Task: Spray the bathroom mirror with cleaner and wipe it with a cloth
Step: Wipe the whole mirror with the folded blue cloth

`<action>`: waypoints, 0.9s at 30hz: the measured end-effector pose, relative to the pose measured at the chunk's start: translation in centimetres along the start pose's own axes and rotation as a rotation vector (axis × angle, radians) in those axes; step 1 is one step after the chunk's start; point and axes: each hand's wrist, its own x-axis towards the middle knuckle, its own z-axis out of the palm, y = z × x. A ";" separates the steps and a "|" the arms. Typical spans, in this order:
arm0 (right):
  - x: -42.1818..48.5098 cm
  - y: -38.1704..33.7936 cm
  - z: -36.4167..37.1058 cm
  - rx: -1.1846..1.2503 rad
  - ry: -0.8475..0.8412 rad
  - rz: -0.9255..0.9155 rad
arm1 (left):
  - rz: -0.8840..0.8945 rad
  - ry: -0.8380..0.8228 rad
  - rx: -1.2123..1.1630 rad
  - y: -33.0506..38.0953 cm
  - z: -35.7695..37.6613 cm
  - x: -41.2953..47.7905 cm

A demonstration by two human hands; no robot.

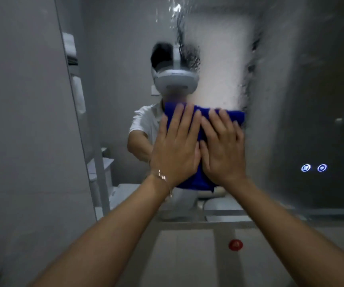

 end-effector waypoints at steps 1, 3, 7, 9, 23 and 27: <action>2.0 0.8 -0.7 0.001 -0.002 0.004 | -0.001 -0.001 0.019 -0.1 -0.5 2.1; 6.1 2.3 -2.0 -0.014 -0.006 0.008 | -0.006 -0.010 0.045 -0.5 -1.4 6.4; 12.5 4.9 -3.8 -0.029 -0.016 -0.014 | -0.038 -0.004 0.057 -1.4 -2.7 12.9; 13.8 5.5 -4.2 -0.033 -0.003 -0.026 | -0.062 0.018 0.065 -1.3 -2.8 14.2; 12.9 4.9 -3.5 -0.019 -0.007 0.000 | -0.134 0.090 0.061 -0.4 -1.9 13.0; 12.6 4.3 -3.8 -0.011 -0.054 0.044 | -0.134 0.076 0.059 -0.3 -2.0 12.8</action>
